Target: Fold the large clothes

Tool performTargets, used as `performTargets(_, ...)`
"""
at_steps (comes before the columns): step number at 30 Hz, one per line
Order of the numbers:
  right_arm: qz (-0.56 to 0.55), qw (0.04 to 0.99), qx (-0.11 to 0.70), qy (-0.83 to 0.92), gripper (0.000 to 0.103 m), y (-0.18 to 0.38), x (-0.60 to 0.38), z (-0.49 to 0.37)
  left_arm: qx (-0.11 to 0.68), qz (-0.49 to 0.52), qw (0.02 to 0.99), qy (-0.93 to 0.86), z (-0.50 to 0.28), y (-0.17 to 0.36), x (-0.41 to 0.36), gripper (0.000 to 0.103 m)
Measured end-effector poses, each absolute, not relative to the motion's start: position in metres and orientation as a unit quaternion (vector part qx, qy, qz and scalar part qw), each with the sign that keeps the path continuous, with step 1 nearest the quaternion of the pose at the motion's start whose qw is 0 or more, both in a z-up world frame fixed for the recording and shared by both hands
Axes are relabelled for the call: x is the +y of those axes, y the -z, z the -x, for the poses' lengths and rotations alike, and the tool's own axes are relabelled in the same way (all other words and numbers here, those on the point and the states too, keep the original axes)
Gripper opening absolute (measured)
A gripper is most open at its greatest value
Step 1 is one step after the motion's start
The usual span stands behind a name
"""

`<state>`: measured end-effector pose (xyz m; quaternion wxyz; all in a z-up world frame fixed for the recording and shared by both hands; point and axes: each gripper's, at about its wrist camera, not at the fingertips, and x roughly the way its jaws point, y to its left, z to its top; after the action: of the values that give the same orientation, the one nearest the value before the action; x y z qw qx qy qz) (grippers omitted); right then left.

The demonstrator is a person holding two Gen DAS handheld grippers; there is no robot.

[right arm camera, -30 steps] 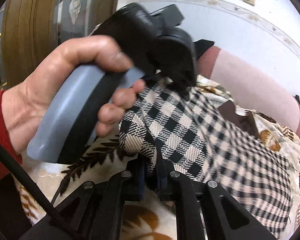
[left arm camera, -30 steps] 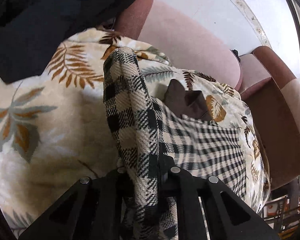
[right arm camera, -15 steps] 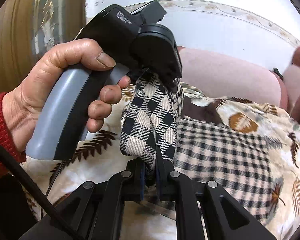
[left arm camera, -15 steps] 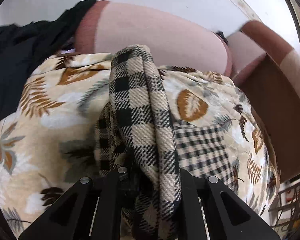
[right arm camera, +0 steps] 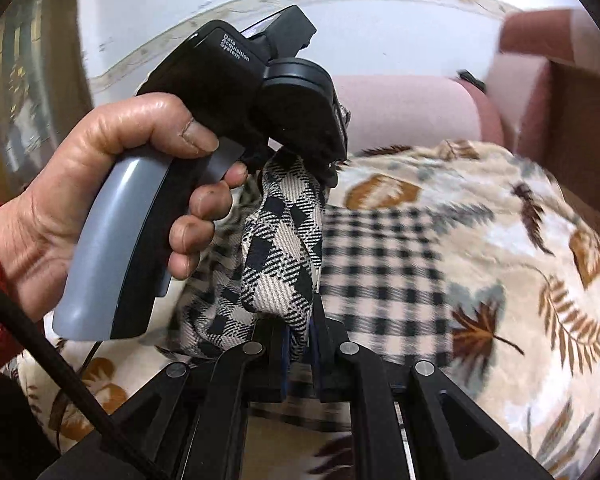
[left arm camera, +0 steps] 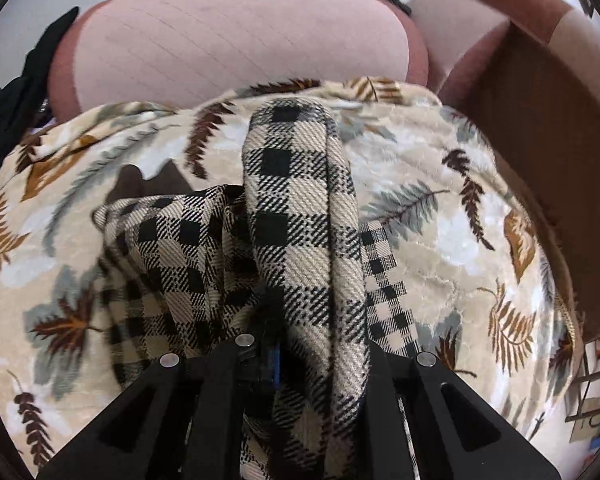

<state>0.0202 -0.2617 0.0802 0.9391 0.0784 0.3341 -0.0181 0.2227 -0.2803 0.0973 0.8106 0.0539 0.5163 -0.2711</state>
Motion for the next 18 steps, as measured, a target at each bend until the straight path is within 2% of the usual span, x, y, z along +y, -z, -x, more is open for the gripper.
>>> performTargets(10, -0.162, 0.916, 0.365, 0.032, 0.008, -0.057, -0.32, -0.02, 0.526, -0.107, 0.802, 0.262, -0.221, -0.061, -0.334, 0.01)
performTargets(18, -0.202, 0.903, 0.378, 0.028, 0.008, -0.047, -0.338, -0.02, 0.517, -0.128, 0.804, 0.262, -0.214, -0.057, -0.347, 0.01)
